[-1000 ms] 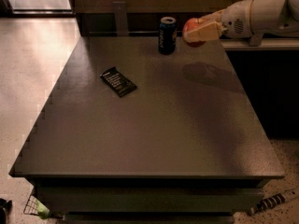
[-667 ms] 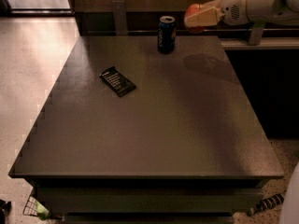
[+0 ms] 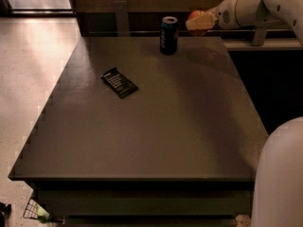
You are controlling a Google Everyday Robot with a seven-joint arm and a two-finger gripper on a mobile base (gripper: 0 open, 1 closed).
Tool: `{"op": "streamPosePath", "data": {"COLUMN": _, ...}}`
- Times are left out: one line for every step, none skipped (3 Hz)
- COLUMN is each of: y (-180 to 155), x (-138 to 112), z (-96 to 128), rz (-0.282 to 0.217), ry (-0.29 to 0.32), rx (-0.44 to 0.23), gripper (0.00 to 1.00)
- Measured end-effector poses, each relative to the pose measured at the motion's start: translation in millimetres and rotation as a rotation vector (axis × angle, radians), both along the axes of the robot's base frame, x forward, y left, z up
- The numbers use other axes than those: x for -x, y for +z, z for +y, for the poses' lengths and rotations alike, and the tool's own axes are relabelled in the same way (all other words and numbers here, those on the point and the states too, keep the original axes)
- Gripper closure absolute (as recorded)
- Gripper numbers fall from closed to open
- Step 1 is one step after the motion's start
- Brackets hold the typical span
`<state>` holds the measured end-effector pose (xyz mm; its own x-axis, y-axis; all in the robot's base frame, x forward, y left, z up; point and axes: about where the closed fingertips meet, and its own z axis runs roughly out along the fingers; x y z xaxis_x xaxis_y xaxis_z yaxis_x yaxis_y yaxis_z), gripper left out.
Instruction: Move apple near pepsi can
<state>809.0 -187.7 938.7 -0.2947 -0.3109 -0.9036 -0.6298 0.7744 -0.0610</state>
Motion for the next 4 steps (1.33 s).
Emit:
{"op": "streamPosePath", "data": {"y": -31, "x": -6, "z": -2, "rz": 0.052, "ry": -0.038, "rx": 0.029, "gripper": 1.0}}
{"op": "streamPosePath", "data": {"y": -63, "x": -4, "z": -1, "rz": 0.097, "ry": -0.062, "rx": 0.065, "gripper": 1.0}}
{"op": "streamPosePath", "data": {"y": -92, "x": 2, "z": 8, "rz": 0.121, "ry": -0.064, "rx": 0.085, "gripper": 0.97}}
{"op": "streamPosePath", "data": {"y": -91, "x": 1, "z": 11, "rz": 0.121, "ry": -0.059, "rx": 0.083, "gripper": 0.67}}
